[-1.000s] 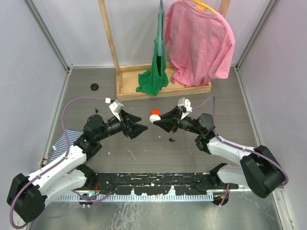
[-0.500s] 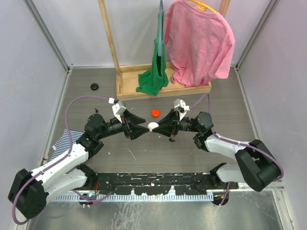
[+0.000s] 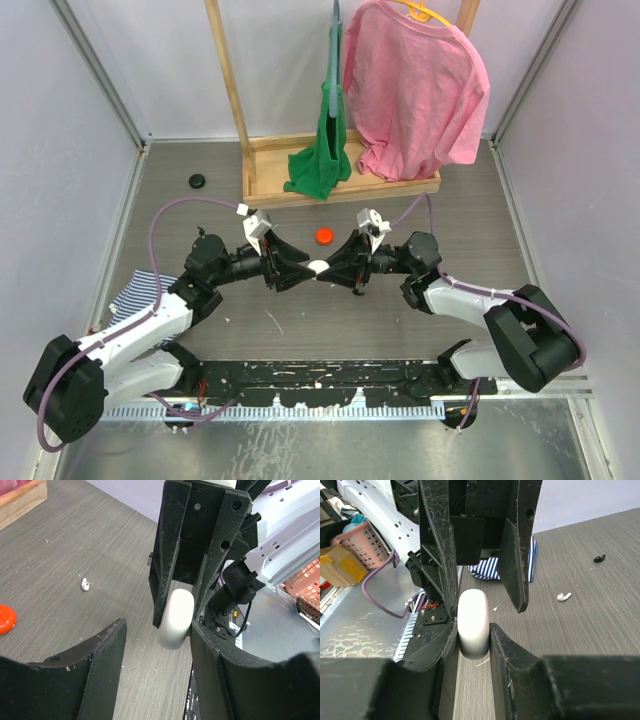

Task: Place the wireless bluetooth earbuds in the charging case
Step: Open the charging case.

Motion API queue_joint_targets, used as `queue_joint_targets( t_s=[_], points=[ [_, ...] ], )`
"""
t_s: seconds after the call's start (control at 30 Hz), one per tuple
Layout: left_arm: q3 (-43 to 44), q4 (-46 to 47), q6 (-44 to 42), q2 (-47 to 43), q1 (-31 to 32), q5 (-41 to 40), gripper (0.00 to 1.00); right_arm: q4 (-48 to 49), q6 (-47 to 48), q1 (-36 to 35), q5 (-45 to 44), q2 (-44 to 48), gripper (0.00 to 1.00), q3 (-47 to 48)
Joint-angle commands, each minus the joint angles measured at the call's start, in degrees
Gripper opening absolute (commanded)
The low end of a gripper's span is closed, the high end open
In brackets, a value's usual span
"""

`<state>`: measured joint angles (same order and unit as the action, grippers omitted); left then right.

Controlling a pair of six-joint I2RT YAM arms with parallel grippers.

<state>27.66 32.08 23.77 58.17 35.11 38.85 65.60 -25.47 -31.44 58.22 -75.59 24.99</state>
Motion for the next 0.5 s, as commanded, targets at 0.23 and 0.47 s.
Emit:
queue_joint_targets(
  t_s=[0.23, 0.47],
  points=[
    [0.95, 4.13, 3.21, 1.88, -0.39, 0.50, 0.43, 5.68, 0.68, -1.48, 3.46, -0.79, 0.17, 2.59],
    [1.09, 2.68, 4.27, 0.75, -0.37, -0.08, 0.41, 5.59, 3.14, -2.41, 4.52, 0.06, 0.17, 1.10]
  ],
)
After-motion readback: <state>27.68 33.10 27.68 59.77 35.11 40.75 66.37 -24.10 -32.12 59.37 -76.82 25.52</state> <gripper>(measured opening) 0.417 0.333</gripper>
